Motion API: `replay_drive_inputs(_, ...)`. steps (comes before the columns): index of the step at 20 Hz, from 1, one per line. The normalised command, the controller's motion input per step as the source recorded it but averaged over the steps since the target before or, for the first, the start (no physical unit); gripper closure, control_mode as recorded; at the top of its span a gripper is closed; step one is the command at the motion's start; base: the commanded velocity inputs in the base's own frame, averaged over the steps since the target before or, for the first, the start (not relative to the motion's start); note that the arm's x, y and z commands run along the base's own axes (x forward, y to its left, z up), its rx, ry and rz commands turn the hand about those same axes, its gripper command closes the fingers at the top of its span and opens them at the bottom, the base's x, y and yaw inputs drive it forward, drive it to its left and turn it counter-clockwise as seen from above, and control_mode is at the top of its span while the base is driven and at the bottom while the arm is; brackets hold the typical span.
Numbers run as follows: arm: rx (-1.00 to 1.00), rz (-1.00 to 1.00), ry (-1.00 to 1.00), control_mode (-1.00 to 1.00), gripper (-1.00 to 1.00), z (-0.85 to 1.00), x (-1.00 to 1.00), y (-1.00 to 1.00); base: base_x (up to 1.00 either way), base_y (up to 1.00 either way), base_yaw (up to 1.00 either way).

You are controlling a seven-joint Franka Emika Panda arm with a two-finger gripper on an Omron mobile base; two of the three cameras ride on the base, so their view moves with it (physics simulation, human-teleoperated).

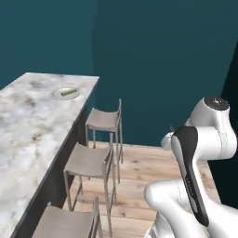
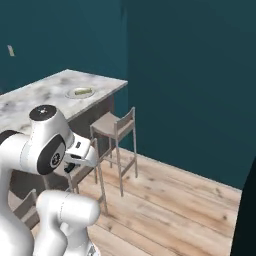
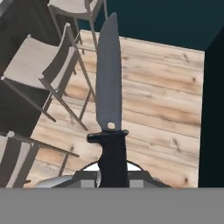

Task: Retrieve the butter from the fridge and place it on a plate on the dining table. Then retrieve the butter knife by the fridge and place it near the plate.

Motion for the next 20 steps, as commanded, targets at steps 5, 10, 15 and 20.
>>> replay_drive_inputs(5, 0.00, 0.00, 0.00, 1.00, 1.00, 0.00, 0.00, 0.00, 0.60, -0.58, 0.39)
replay_drive_inputs(10, 0.00, 0.00, 0.00, 1.00, 1.00, 0.00, 0.00, 0.00, 0.27, -0.77, 0.49)
replay_drive_inputs(15, 0.00, 0.00, 0.00, 1.00, 1.00, 0.00, 0.00, 0.00, 0.00, -1.00, 0.57)
replay_drive_inputs(20, 0.00, 0.00, 0.00, 1.00, 1.00, 0.00, 0.00, 0.00, 0.00, -1.00, 0.57)
